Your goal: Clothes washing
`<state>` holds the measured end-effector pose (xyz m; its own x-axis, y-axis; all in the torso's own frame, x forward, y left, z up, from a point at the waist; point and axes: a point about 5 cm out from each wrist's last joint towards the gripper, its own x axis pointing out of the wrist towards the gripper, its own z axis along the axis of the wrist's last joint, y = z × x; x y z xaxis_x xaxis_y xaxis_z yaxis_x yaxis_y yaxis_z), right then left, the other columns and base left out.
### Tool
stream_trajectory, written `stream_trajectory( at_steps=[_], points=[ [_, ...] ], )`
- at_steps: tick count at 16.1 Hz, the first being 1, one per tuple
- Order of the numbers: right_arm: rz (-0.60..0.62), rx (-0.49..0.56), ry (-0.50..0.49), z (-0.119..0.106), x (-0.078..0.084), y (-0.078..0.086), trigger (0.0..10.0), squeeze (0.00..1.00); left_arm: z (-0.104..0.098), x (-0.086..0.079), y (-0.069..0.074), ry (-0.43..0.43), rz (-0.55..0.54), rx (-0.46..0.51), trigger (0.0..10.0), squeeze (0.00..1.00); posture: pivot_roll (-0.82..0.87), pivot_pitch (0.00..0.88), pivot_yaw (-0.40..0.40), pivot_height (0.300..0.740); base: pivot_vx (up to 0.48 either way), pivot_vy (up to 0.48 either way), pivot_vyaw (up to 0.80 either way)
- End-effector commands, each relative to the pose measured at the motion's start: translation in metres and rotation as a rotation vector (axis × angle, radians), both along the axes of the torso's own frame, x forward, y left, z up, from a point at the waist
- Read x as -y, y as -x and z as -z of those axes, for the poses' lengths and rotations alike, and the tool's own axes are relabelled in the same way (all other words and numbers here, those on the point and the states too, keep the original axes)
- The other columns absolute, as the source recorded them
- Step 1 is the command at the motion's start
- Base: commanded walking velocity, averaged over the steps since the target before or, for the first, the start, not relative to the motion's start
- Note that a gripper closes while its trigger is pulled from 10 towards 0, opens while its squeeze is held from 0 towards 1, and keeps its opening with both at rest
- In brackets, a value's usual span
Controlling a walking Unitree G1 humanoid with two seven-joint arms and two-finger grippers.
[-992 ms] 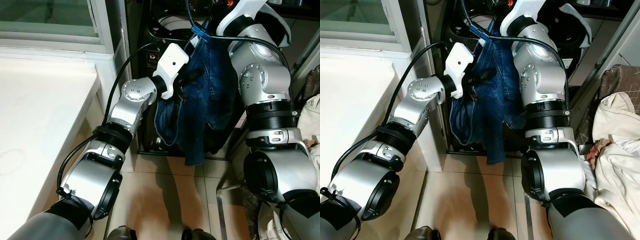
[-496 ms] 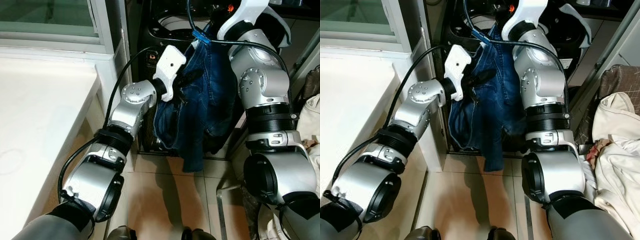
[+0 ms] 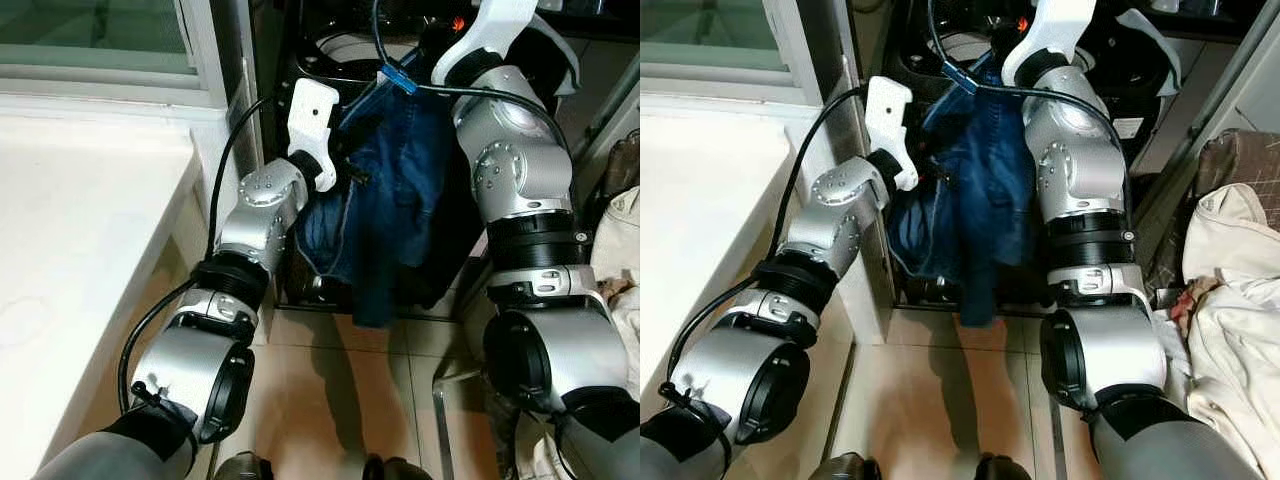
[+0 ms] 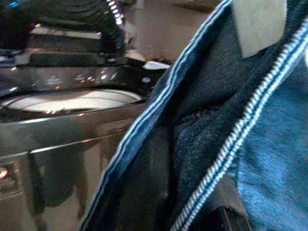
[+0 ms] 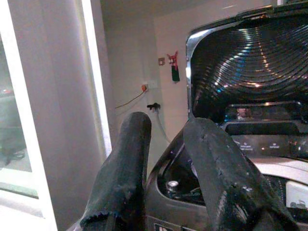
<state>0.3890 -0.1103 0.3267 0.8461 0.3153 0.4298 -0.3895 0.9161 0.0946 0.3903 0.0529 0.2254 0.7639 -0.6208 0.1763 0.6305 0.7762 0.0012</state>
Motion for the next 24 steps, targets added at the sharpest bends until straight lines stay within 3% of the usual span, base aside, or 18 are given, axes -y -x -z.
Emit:
stream_trajectory(
  at_steps=[1,4,10,11,15,17,21,23,24],
  points=[
    [0.007,0.017,-0.006,-0.003,0.001,0.001,10.0,0.00,-0.003,-0.001,-0.003,0.028,-0.030,-0.023,0.0,0.00,-0.07,0.000,-0.011,0.740,0.000,0.000,0.00],
    [0.015,0.010,-0.011,-0.001,0.002,0.000,10.0,0.00,0.001,-0.006,-0.010,0.147,-0.089,-0.187,0.0,0.00,-0.07,0.000,-0.011,0.740,0.000,0.000,0.00],
    [0.091,0.002,-0.006,0.003,0.011,-0.004,10.0,0.00,0.005,-0.002,-0.010,0.258,-0.063,-0.308,0.0,0.00,-0.07,0.000,-0.010,0.740,0.000,0.000,0.00],
    [0.112,-0.010,-0.005,0.007,0.014,-0.006,10.0,1.00,0.004,-0.002,-0.010,0.258,-0.059,-0.318,0.0,0.00,-0.07,0.000,-0.010,0.740,0.000,0.000,0.00],
    [0.245,-0.057,0.000,0.022,0.032,-0.012,10.0,1.00,0.004,0.001,-0.009,0.250,-0.049,-0.322,0.0,0.00,-0.07,0.000,-0.012,0.740,0.000,0.000,0.00],
    [0.459,0.012,0.040,0.023,0.058,-0.011,10.0,1.00,0.006,0.002,-0.007,0.229,-0.036,-0.319,0.0,0.00,-0.07,0.000,-0.012,0.740,0.000,0.000,0.00],
    [0.518,0.024,0.066,0.029,0.064,-0.012,10.0,1.00,0.006,0.007,-0.005,0.203,-0.011,-0.302,0.0,0.00,-0.07,0.000,-0.011,0.740,0.000,0.000,0.00],
    [0.502,-0.029,0.017,0.038,0.065,-0.015,10.0,1.00,0.009,0.007,-0.004,0.134,-0.031,-0.274,0.0,0.00,-0.07,0.000,-0.011,0.740,0.000,0.000,0.00],
    [0.482,-0.074,0.007,0.049,0.064,-0.016,10.0,1.00,0.013,0.005,-0.004,0.052,-0.075,-0.231,0.0,0.00,-0.07,0.000,-0.011,0.740,0.000,0.000,0.00]
  ],
)
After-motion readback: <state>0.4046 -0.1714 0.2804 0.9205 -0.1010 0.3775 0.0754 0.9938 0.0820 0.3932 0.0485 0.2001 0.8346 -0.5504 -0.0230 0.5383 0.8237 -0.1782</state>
